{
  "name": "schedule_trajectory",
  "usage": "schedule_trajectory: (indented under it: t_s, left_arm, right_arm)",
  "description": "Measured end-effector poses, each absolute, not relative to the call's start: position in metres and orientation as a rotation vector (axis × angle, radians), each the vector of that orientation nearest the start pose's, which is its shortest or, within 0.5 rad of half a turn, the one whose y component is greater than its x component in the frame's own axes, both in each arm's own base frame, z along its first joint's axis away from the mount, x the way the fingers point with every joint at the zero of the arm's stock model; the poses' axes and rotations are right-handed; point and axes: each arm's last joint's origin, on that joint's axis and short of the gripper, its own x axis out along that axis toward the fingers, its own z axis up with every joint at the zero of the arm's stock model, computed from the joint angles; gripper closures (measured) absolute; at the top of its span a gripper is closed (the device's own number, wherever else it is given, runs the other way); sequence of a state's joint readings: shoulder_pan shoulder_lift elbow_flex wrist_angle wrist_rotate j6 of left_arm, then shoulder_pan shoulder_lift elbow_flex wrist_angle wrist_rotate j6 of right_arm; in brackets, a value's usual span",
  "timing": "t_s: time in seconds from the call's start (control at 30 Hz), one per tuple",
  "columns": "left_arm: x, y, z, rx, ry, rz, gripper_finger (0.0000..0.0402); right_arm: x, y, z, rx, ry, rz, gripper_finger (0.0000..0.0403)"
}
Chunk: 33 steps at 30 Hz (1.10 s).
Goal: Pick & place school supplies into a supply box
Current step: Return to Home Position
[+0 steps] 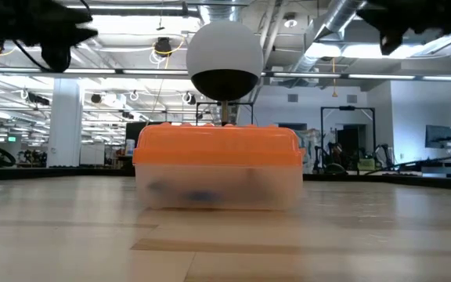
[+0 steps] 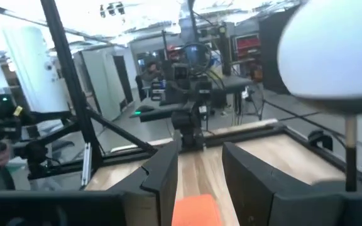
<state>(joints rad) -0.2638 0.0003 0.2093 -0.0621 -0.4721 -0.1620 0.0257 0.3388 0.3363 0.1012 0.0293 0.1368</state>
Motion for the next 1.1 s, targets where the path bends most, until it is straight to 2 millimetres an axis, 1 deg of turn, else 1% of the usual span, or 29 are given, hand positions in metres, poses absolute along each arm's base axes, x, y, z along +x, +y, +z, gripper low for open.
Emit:
schedule_trajectory:
  t_s: [0.07,0.17,0.3,0.4,0.47,0.57,0.67,0.73,0.83,0.87,0.93,0.97,1.03,1.1]
  left_arm:
    - [0.078,-0.008,0.221,-0.237,-0.106,0.191,0.0272]
    - [0.078,-0.008,0.219,-0.251,-0.081,0.185,0.0272]
    - [0.081,-0.007,0.211,-0.258,-0.093,0.250,0.0272]
    - [0.088,-0.008,0.194,-0.285,-0.126,0.283,0.0272]
    - [0.092,-0.009,0.181,-0.308,-0.154,0.268,0.0272]
    - [0.094,-0.010,0.176,-0.345,-0.136,0.244,0.0272]
    - [0.093,-0.011,0.179,-0.334,-0.164,0.216,0.0272]
    - [0.092,-0.009,0.189,-0.296,-0.255,0.216,0.0272]
    - [0.087,-0.004,0.204,-0.210,-0.408,0.242,0.0272]
    - [0.086,-0.003,0.208,-0.186,-0.454,0.218,0.0272]
    - [0.084,-0.003,0.213,-0.158,-0.514,0.103,0.0272]
    - [0.085,-0.004,0.213,-0.154,-0.512,0.030,0.0272]
    - [0.091,-0.005,0.207,-0.173,-0.429,-0.066,0.0272]
    - [0.096,-0.005,0.202,-0.198,-0.362,-0.045,0.0272]
  right_arm:
    - [0.107,0.001,0.248,0.160,-0.111,-0.013,0.0285]
    - [0.099,0.000,0.235,0.200,-0.150,-0.034,0.0285]
    - [0.093,0.000,0.222,0.212,-0.190,-0.035,0.0285]
    - [0.089,0.000,0.217,0.216,-0.223,-0.032,0.0285]
    - [0.088,0.000,0.212,0.222,-0.232,-0.033,0.0285]
    - [0.090,0.000,0.203,0.255,-0.216,-0.049,0.0285]
    - [0.092,0.000,0.198,0.278,-0.217,-0.047,0.0285]
    - [0.093,0.000,0.192,0.284,-0.228,-0.044,0.0285]
    - [0.094,-0.001,0.192,0.284,-0.284,-0.048,0.0285]
    - [0.094,-0.002,0.192,0.285,-0.288,-0.058,0.0285]
    - [0.093,-0.003,0.194,0.305,-0.308,-0.059,0.0285]
    - [0.093,-0.003,0.195,0.310,-0.317,-0.042,0.0285]
    - [0.092,-0.001,0.196,0.312,-0.322,0.010,0.0285]
    - [0.092,0.001,0.198,0.307,-0.341,0.030,0.0285]
